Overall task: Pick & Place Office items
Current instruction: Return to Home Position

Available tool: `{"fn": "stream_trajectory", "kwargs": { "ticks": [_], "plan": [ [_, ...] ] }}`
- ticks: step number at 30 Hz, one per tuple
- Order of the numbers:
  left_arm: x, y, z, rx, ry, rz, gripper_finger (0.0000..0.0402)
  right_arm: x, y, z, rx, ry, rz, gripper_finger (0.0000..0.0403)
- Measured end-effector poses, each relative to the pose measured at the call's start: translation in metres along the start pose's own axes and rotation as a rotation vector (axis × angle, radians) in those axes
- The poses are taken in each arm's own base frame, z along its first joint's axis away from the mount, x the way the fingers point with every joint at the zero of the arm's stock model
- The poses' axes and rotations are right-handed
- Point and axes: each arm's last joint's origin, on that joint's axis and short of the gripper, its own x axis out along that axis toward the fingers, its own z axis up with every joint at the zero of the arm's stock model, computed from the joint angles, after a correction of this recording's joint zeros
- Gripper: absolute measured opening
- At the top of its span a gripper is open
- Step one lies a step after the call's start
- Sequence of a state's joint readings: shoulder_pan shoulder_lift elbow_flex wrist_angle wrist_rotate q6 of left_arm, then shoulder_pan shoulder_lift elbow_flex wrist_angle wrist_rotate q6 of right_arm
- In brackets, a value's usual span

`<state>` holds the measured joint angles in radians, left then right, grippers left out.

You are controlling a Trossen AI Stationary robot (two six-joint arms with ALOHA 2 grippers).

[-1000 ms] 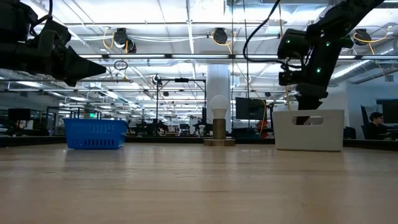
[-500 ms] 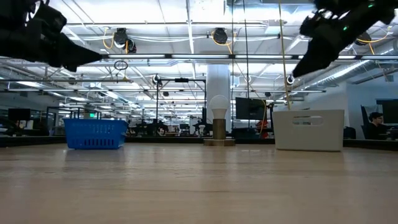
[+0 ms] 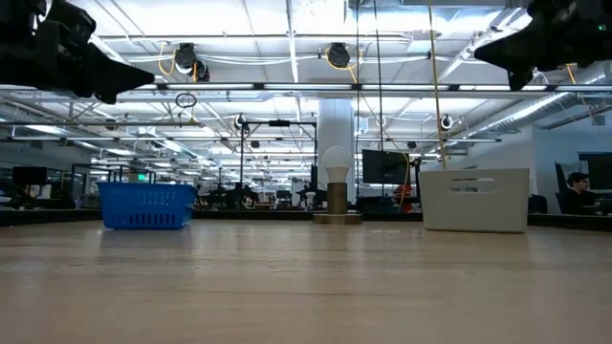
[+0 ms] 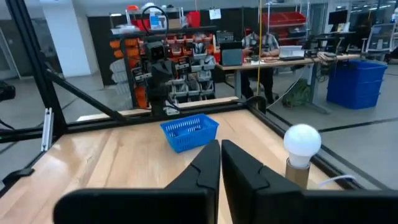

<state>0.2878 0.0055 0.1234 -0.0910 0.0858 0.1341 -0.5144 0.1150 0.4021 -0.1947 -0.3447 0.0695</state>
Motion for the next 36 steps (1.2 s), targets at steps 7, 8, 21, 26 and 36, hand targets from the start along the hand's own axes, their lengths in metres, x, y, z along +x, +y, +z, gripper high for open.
{"fn": "stream_trajectory", "kwargs": {
  "ticks": [7, 8, 21, 26, 36],
  "plan": [
    [0.000, 0.000, -0.006, -0.016, 0.064, 0.008, 0.0002, -0.001, -0.002, -0.028, 0.042, -0.036, 0.002, 0.0002],
    [0.000, 0.000, -0.006, -0.017, 0.065, 0.008, 0.0002, 0.001, -0.003, -0.033, 0.051, -0.022, -0.002, 0.0002],
    [0.000, -0.003, -0.006, -0.010, 0.061, -0.034, 0.0001, 0.018, -0.007, -0.073, 0.054, -0.045, -0.017, 0.0000],
    [0.001, -0.007, -0.011, -0.008, 0.072, -0.072, 0.0001, 0.020, 0.000, -0.075, -0.009, -0.032, 0.044, 0.0000],
    [0.005, -0.011, -0.022, 0.019, 0.067, -0.028, 0.0000, 0.021, 0.012, -0.078, -0.068, -0.007, 0.109, 0.0000]
  ]
}}
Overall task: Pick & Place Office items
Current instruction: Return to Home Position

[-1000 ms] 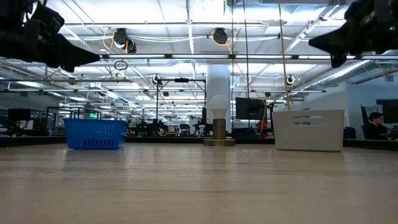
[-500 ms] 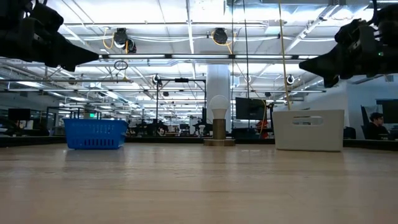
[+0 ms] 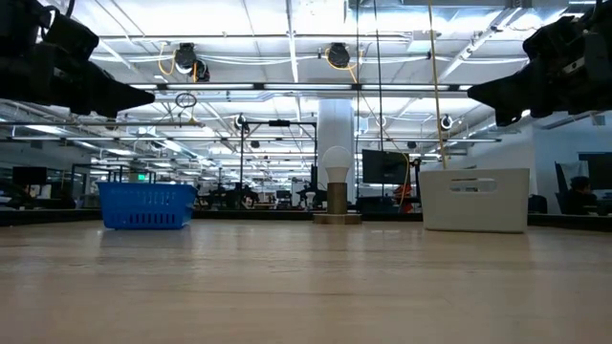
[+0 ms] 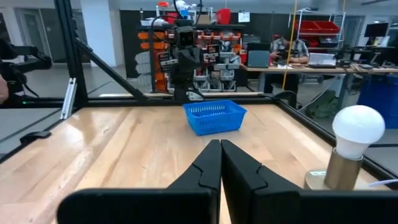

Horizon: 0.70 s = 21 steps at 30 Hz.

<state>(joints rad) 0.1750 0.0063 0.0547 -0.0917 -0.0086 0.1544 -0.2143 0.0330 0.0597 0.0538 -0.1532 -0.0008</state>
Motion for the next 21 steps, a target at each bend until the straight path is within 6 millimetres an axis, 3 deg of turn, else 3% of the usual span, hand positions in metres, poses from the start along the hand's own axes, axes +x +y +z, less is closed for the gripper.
{"fn": "stream_trajectory", "kwargs": {
  "ticks": [13, 21],
  "plan": [
    [0.0004, -0.0076, 0.0002, 0.009, -0.002, -0.085, 0.0000, 0.0001, 0.0008, -0.0018, 0.002, 0.018, 0.013, 0.0000],
    [0.0021, -0.0087, -0.0016, 0.000, 0.024, -0.085, 0.0001, 0.0001, 0.0009, -0.0010, 0.089, 0.010, 0.013, 0.0000]
  ]
}}
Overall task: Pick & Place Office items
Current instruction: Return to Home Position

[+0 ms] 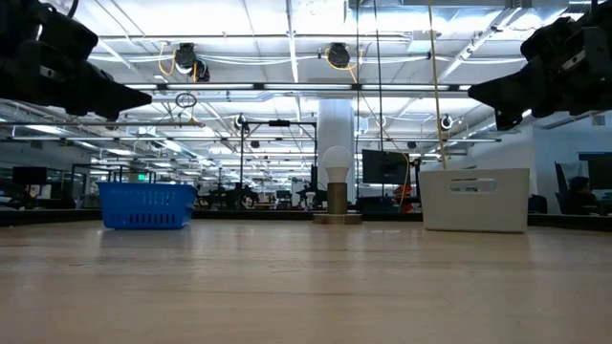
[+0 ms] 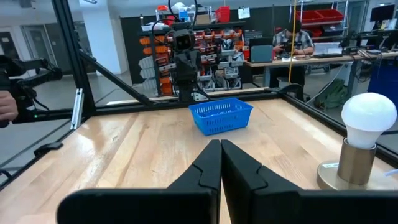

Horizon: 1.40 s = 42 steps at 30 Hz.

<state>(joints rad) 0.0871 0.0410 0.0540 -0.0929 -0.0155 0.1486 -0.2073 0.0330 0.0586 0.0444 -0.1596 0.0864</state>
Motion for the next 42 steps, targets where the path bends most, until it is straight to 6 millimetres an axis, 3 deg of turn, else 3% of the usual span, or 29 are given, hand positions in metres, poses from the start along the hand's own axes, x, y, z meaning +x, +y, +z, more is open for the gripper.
{"fn": "stream_trajectory", "kwargs": {
  "ticks": [13, 23, 42],
  "plan": [
    [0.0000, 0.0011, -0.0001, -0.023, 0.004, 0.038, 0.0019, 0.0000, 0.0000, 0.0003, 0.006, -0.003, -0.001, 0.0000],
    [0.0000, 0.0011, -0.0001, -0.023, 0.004, 0.038, 0.0002, 0.0000, 0.0000, 0.0004, 0.006, -0.004, -0.001, 0.0000],
    [0.0000, 0.0011, -0.0002, -0.023, 0.005, 0.037, 0.0026, 0.0000, 0.0000, 0.0004, 0.006, -0.004, -0.002, 0.0000]
  ]
}}
